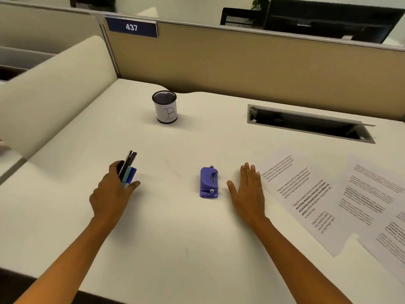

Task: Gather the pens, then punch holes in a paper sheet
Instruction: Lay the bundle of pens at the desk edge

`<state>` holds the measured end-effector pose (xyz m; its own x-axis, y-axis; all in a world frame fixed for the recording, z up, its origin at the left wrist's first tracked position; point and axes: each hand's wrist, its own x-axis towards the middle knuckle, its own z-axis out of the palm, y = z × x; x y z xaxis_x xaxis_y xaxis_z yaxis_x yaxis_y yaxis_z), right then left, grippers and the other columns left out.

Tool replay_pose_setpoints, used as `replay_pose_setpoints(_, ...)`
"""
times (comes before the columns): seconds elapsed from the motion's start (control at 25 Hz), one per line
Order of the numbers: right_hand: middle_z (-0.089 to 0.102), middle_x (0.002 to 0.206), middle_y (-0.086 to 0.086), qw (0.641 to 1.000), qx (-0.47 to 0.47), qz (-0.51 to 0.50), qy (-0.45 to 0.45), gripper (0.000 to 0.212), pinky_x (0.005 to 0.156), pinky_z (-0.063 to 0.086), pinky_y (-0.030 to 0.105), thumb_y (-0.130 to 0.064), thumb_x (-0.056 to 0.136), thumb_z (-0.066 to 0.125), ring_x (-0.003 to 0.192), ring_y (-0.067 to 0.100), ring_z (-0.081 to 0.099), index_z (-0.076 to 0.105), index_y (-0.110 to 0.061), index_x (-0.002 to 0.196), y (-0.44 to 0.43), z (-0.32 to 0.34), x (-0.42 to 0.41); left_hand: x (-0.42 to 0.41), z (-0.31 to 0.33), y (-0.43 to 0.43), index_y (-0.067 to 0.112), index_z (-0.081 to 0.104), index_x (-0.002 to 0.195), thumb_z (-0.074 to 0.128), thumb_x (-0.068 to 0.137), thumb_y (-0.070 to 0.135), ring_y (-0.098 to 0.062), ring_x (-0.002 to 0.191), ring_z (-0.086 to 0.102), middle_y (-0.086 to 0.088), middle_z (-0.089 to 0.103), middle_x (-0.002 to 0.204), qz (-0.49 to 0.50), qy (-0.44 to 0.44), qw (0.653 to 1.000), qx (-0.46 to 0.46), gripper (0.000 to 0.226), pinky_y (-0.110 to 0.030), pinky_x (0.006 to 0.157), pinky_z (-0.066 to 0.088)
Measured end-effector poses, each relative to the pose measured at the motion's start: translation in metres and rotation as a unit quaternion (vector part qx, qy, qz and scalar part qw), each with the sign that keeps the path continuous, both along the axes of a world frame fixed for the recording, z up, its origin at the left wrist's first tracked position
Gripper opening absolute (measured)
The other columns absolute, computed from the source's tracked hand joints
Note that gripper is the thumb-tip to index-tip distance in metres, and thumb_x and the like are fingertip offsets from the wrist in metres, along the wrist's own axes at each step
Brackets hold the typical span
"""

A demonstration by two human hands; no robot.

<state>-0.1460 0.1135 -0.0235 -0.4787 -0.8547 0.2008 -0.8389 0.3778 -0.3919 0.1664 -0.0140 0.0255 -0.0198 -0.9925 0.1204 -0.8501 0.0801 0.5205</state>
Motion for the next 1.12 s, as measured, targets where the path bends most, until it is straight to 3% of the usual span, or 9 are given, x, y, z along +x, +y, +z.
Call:
replay_pose_setpoints(0.32,0.005,0.159,0.007,0.996,0.077,-0.044,0.03,0.072,0.12,0.002,0.032,-0.05,0.095,0.028,0.147,0.017,0.001,0.009,-0.006,0.149,-0.023,-0.015,0.012,0.07,-0.01,-0.08,0.016,0.034,0.137,0.072,0.074,0.049,-0.04,0.089,0.06,-0.02,0.057,0.11,-0.005,-0.059,0.996,0.059,0.08,-0.036,0.066,0.04)
replay_pose_setpoints(0.52,0.004,0.159,0.005,0.994,0.096,-0.046,0.036,0.072,0.119,0.0,0.031,-0.051,0.094,0.025,0.146,0.015,0.0,0.007,-0.009,0.149,-0.023,-0.015,0.011,0.079,-0.017,-0.085,0.011,0.035,0.14,0.065,0.079,0.051,-0.043,0.087,0.056,-0.024,0.048,0.112,0.0,-0.118,0.993,0.03,0.078,-0.044,0.063,0.044)
replay_pose_setpoints(0.6,0.004,0.159,0.005,0.993,0.099,-0.045,0.035,0.071,0.12,0.001,0.031,-0.05,0.095,0.026,0.146,0.015,0.0,0.007,-0.009,0.149,-0.024,-0.014,0.013,0.08,-0.019,-0.085,0.006,0.038,0.139,0.067,0.078,0.048,-0.044,0.094,0.051,-0.027,0.048,0.111,0.013,-0.133,0.991,0.013,0.08,-0.047,0.062,0.043)
replay_pose_setpoints(0.72,0.005,0.159,0.004,0.994,0.098,-0.048,0.023,0.068,0.12,0.003,0.032,-0.046,0.096,0.03,0.146,0.014,0.001,0.009,-0.009,0.149,-0.024,-0.012,0.013,0.083,-0.022,-0.084,-0.005,0.039,0.136,0.071,0.074,0.048,-0.046,0.091,0.051,-0.034,0.051,0.105,0.017,-0.154,0.988,-0.004,0.087,-0.051,0.062,0.043)
replay_pose_setpoints(1.12,0.007,0.159,0.004,0.994,0.097,-0.051,0.013,0.066,0.12,0.003,0.032,-0.043,0.097,0.033,0.146,0.013,0.002,0.01,-0.009,0.149,-0.024,-0.009,0.014,0.089,-0.028,-0.088,-0.001,0.035,0.137,0.07,0.067,0.061,-0.049,0.099,0.052,-0.033,0.051,0.116,0.036,-0.123,0.992,-0.015,0.1,-0.055,0.076,0.045)
